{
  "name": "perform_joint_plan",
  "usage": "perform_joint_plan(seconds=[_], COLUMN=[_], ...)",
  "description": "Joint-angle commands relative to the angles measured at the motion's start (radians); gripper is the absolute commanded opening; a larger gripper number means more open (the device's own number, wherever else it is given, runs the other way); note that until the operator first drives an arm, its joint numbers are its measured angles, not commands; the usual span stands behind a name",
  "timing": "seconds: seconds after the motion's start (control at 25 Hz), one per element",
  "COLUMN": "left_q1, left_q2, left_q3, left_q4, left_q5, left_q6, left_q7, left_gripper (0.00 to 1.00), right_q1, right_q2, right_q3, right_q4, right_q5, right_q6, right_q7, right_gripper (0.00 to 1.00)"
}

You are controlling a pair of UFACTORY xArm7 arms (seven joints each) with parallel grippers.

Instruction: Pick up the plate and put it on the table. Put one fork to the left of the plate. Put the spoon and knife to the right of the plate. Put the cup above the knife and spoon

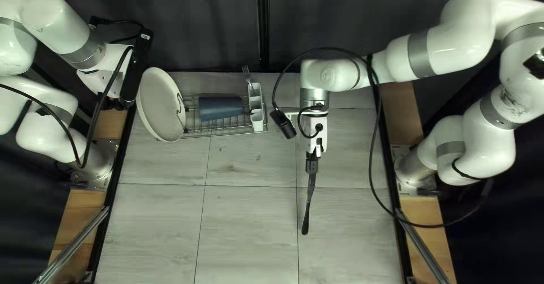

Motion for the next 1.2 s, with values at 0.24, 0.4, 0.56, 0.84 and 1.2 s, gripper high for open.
perform_joint_plan(seconds=[0.24,0.4,0.56,0.84,1.2], left_q1=[0.0,0.0,0.0,0.0,0.0], left_q2=[0.0,0.0,0.0,0.0,0.0], left_q3=[0.0,0.0,0.0,0.0,0.0], left_q4=[0.0,0.0,0.0,0.0,0.0], left_q5=[0.0,0.0,0.0,0.0,0.0], left_q6=[0.0,0.0,0.0,0.0,0.0], left_q7=[0.0,0.0,0.0,0.0,0.0], left_gripper=[1.0,1.0,1.0,1.0,1.0], right_q1=[-0.014,-0.007,0.006,0.035,0.02], right_q2=[0.062,0.051,0.046,-0.035,-0.184], right_q3=[-0.012,-0.013,-0.01,0.017,0.164], right_q4=[0.017,-0.018,-0.041,-0.074,0.084], right_q5=[0.0,-0.031,-0.099,-0.317,-0.707], right_q6=[-0.019,-0.118,-0.208,-0.362,-0.215], right_q7=[-0.055,-0.059,-0.021,0.25,0.866], right_gripper=[0.97,1.0,1.0,1.0,1.0])
